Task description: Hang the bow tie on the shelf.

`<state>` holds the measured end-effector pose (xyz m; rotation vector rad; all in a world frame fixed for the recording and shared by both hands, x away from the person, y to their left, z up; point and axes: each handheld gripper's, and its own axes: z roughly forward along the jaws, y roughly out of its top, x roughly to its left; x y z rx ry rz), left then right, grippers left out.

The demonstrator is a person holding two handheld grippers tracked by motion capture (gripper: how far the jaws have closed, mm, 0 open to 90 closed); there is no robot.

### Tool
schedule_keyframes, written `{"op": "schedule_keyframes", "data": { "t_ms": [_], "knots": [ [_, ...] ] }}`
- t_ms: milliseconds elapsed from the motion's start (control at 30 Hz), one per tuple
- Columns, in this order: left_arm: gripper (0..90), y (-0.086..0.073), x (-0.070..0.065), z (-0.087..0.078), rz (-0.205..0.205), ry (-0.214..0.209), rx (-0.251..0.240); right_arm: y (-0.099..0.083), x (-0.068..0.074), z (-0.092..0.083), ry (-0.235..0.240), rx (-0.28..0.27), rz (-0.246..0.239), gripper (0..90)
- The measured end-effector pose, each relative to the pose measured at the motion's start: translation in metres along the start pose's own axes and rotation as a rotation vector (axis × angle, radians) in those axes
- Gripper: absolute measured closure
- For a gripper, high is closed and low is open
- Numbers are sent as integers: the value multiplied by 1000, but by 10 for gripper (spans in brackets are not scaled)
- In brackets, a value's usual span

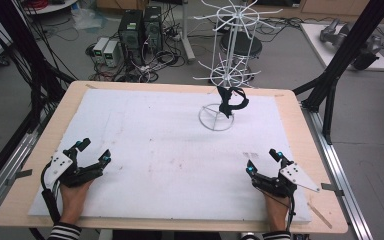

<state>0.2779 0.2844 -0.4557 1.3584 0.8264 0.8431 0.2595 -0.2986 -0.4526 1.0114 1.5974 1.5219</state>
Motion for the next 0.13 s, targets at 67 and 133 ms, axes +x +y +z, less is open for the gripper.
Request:
{"op": "schedule_keyframes", "data": {
  "t_ms": [67, 133],
  "knots": [
    [162, 0, 0, 0, -2, 0, 1, 0, 0, -1, 0, -5, -3, 102],
    [162, 0, 0, 0, -2, 0, 2, -1, 0, -1, 1, -9, -2, 102]
  ]
}}
